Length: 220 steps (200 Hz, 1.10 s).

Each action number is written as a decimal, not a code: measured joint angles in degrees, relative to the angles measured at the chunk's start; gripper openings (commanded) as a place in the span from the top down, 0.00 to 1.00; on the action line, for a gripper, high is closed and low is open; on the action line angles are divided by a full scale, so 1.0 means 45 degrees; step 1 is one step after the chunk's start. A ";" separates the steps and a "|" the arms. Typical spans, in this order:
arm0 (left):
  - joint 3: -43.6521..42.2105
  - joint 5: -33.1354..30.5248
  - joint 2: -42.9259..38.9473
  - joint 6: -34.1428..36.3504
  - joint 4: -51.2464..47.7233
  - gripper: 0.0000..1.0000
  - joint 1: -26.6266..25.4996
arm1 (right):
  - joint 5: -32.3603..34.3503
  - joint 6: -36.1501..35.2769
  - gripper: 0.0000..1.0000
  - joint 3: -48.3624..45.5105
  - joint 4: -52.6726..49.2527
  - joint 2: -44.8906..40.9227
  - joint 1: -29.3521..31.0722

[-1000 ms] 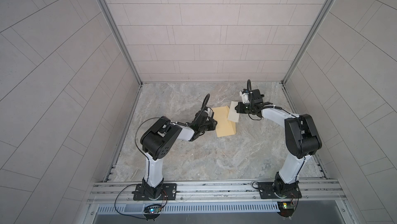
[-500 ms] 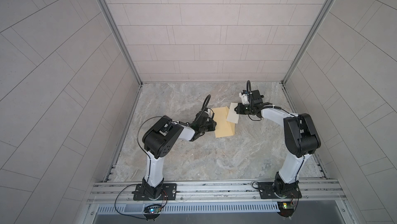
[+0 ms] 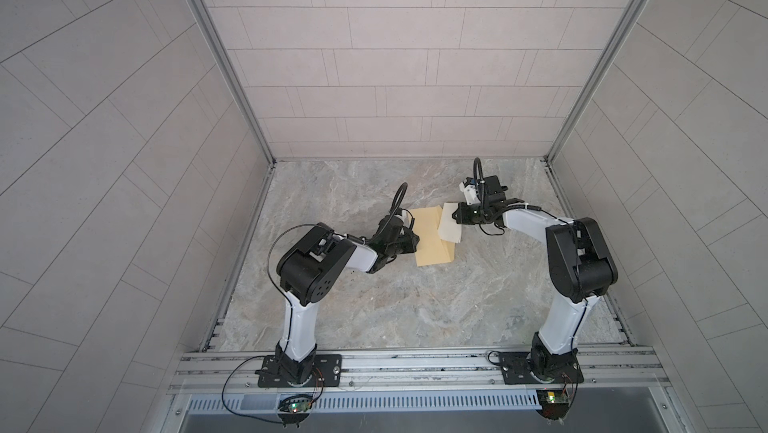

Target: Place the letter into the envelope and seal it

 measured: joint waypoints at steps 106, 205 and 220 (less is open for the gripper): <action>0.0000 -0.0010 0.0034 -0.0024 0.0112 0.82 0.0000 | 0.0495 -0.0442 1.00 0.0471 -0.1418 0.0865 0.0471; 0.0000 -0.0029 0.0049 -0.0029 0.0141 0.82 0.0000 | 0.0379 -0.0675 1.00 0.1239 -0.2079 0.1501 0.0782; 0.0000 -0.0029 0.0049 -0.0024 0.0146 0.82 0.0000 | 0.0243 -0.0729 1.00 0.1336 -0.2089 0.1647 0.0801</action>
